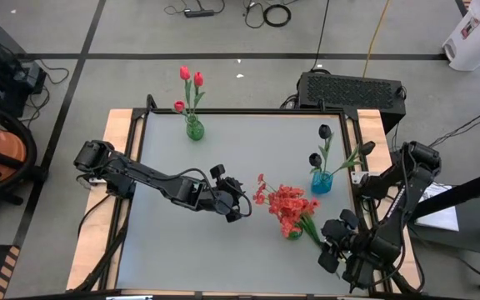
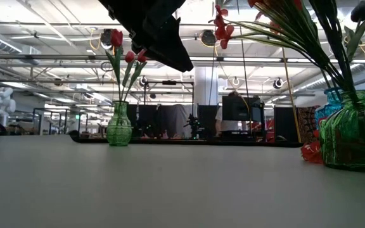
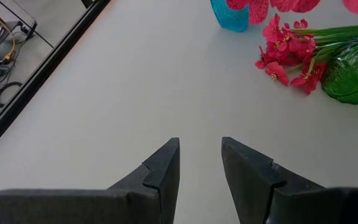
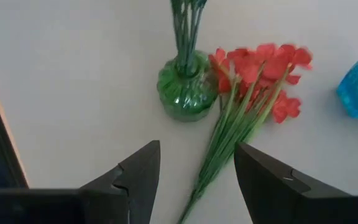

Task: Sort flowers into vase by color
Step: Put the red flowers into the bottom green vase

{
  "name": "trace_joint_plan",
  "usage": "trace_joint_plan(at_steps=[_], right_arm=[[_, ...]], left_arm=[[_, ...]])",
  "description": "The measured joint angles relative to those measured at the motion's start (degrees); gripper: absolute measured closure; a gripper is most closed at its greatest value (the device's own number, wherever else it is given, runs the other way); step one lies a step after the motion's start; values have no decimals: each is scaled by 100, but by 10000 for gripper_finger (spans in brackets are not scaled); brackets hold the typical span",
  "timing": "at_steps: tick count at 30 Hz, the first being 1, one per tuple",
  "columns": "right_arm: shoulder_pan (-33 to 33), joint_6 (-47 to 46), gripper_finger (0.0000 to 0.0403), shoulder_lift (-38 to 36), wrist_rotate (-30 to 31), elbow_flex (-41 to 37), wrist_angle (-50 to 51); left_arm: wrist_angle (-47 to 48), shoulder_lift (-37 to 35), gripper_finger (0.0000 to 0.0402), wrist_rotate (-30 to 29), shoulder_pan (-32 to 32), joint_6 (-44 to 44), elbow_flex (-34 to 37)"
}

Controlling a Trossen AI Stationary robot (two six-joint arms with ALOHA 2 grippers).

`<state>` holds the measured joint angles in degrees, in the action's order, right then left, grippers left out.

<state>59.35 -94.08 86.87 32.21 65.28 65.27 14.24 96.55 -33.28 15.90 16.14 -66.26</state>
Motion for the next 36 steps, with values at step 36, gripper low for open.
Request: trace_joint_plan(at_steps=[36], right_arm=[[-938, 556, 206, 703, -1885, -471, -18]], left_arm=[[-37, 463, 274, 0, -7, -302, -4]])
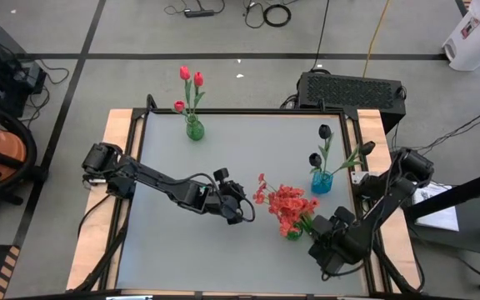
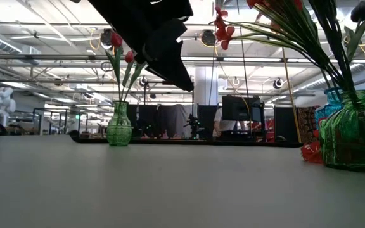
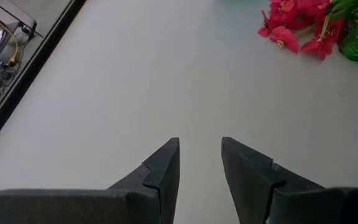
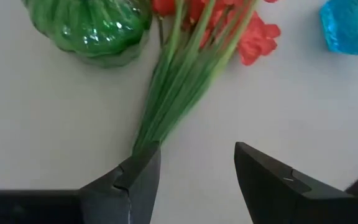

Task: Sort flowers into vase by color
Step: Put the red flowers into the bottom green vase

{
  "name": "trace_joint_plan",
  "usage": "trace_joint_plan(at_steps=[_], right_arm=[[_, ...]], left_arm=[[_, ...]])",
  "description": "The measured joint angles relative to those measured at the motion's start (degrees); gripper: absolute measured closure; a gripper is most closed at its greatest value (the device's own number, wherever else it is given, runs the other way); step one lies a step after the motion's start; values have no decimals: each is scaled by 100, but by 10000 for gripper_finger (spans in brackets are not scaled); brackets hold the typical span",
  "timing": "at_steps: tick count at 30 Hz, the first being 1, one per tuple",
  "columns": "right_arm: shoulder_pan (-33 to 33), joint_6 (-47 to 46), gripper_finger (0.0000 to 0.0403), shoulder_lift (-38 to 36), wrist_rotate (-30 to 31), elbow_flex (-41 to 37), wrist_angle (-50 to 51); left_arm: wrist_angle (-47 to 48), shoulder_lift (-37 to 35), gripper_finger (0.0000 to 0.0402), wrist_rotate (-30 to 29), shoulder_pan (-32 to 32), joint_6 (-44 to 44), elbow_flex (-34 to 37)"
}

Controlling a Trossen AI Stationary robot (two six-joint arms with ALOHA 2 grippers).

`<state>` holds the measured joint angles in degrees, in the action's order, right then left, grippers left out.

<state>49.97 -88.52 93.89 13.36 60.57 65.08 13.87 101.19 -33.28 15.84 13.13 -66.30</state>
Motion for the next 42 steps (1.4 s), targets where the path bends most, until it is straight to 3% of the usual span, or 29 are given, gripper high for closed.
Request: trace_joint_plan(at_steps=[10, 19, 27, 42], right_arm=[[-231, 569, 206, -247, -4, -383, -1098], [-233, 127, 206, -251, -329, -873, -1159], [-231, 326, 206, -250, -448, -928, -2013], [-229, 95, 206, -250, -279, -928, -1946]], left_arm=[[-4, 0, 274, 0, 0, -4, 0], [-3, 0, 274, 0, 0, -3, 2], [-4, 0, 274, 0, 0, 4, 2], [-9, -2, 274, 0, 0, 26, 4]])
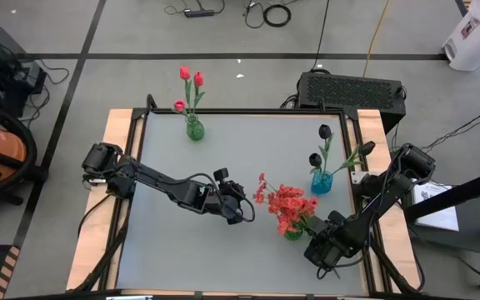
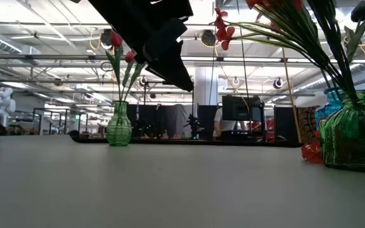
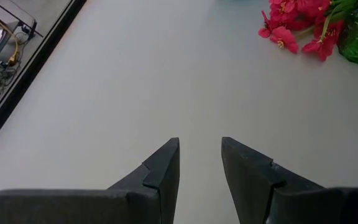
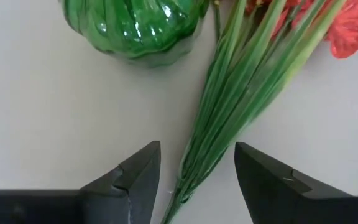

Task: Sort flowers into vase by color
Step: Put the red flowers into the bottom green vase

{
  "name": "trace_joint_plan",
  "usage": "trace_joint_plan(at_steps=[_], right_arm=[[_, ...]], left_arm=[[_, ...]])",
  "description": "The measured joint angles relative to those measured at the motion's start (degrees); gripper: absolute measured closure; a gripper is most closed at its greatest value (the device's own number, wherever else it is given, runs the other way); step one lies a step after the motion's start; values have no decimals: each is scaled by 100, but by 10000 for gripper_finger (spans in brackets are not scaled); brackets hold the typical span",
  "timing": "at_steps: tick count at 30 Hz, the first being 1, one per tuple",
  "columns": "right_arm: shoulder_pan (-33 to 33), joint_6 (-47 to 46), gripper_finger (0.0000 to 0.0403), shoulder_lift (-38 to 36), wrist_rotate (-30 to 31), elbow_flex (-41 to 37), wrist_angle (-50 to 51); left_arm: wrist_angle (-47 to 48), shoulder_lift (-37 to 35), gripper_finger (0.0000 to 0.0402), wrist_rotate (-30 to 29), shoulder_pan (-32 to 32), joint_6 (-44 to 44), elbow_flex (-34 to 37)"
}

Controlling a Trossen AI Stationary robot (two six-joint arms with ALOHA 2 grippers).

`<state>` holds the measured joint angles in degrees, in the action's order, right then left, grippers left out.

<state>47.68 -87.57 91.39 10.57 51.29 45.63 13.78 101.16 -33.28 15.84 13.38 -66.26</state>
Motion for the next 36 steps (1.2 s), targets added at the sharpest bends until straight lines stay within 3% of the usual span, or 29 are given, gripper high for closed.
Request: trace_joint_plan(at_steps=[25, 36], right_arm=[[4, -781, 206, 0, -604, 2, -43], [4, -779, 206, 0, -543, 2, -284]], left_arm=[[2, -4, 274, 0, 0, 119, 1], [4, -4, 274, 1, 0, 127, 2]])
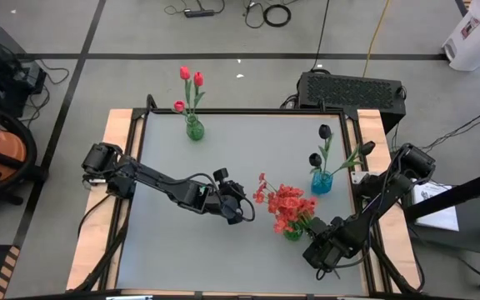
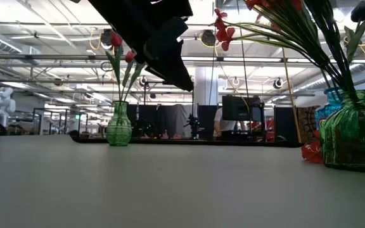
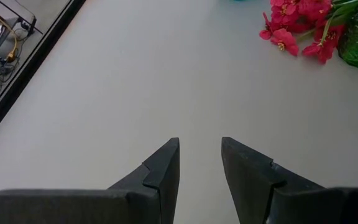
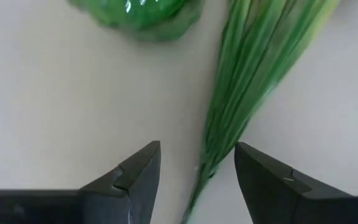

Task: Sort flowers into vase by color
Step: Put the red flowers into the bottom green vase

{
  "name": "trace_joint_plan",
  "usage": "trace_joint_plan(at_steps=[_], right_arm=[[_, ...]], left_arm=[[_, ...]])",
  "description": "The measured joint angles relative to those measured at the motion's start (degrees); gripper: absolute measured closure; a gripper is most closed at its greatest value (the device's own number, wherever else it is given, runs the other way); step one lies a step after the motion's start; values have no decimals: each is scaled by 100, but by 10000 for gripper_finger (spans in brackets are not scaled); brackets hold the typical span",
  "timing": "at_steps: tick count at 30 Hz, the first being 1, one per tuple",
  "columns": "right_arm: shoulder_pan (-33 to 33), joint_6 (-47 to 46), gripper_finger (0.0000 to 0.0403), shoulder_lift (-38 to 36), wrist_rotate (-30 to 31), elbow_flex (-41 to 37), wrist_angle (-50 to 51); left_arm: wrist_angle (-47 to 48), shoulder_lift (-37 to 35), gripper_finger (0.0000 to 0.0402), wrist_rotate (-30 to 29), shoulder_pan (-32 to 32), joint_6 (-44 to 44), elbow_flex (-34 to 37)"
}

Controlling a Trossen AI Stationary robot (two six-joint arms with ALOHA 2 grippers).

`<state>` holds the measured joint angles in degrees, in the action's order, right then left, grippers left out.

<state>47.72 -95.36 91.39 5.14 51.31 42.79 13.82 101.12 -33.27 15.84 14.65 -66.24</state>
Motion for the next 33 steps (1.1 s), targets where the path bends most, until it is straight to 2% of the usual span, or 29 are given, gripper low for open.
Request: trace_joint_plan(at_steps=[5, 11, 16, 26, 29, 33], right_arm=[[-17, 17, 206, 2, 226, 2, 170], [65, -152, 206, 9, 200, 2, -45], [14, -148, 206, 130, 198, 4, 306], [-7, -82, 207, 177, 51, 4, 266], [-7, -10, 216, 177, 51, 4, 252], [-4, 1, 248, 177, 51, 4, 247]], left_arm=[[0, 0, 274, 1, 0, 1, 0], [0, 0, 274, 0, 9, 0, 0], [-2, 0, 274, 0, 9, -1, 0], [-2, 0, 274, 0, 20, -2, 0], [-2, 0, 274, 1, 20, -2, 0], [-2, 0, 274, 1, 20, -2, 0]])
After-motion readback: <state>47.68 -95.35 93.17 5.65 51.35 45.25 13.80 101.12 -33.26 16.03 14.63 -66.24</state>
